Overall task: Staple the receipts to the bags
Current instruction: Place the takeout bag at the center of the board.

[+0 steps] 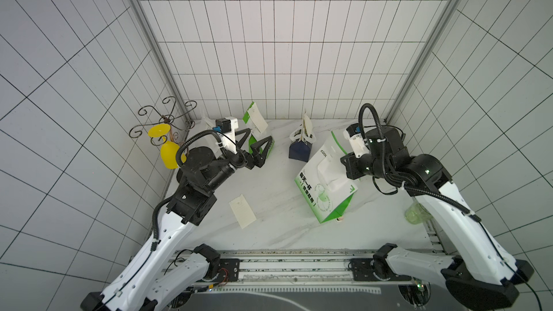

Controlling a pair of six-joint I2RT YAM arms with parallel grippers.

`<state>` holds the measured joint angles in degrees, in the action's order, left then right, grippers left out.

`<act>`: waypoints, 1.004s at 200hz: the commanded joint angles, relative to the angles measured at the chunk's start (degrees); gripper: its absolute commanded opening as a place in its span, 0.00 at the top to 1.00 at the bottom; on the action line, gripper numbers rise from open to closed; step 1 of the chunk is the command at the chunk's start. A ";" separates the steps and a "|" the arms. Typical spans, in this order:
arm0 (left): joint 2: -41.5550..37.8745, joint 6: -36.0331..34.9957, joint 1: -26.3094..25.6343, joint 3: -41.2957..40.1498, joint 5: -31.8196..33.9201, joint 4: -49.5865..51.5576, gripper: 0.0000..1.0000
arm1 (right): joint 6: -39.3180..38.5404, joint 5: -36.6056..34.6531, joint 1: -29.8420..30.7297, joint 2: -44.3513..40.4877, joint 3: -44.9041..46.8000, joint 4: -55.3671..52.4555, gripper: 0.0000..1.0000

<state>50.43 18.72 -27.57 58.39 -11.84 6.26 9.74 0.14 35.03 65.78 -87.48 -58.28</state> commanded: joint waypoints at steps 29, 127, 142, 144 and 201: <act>0.16 2.79 0.13 -0.02 0.86 -0.45 0.03 | 10.79 -12.56 11.23 -3.47 9.49 16.74 1.00; -2.38 0.52 0.06 -4.40 1.05 4.62 0.03 | 26.05 -30.47 23.15 8.15 16.13 19.50 0.93; -2.54 0.68 0.09 -4.51 0.54 5.37 0.03 | 27.24 -30.87 23.43 8.84 17.43 20.94 0.88; -2.54 0.70 0.00 -4.51 0.40 5.50 0.03 | 27.22 -30.85 23.45 8.84 17.74 21.35 0.87; -3.24 -0.42 0.06 -4.01 -0.88 9.81 0.03 | 26.33 -25.04 23.92 7.07 22.80 31.26 0.53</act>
<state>48.34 19.46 -27.59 54.24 -11.94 13.23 35.64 -26.65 58.22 74.17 -68.69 -32.56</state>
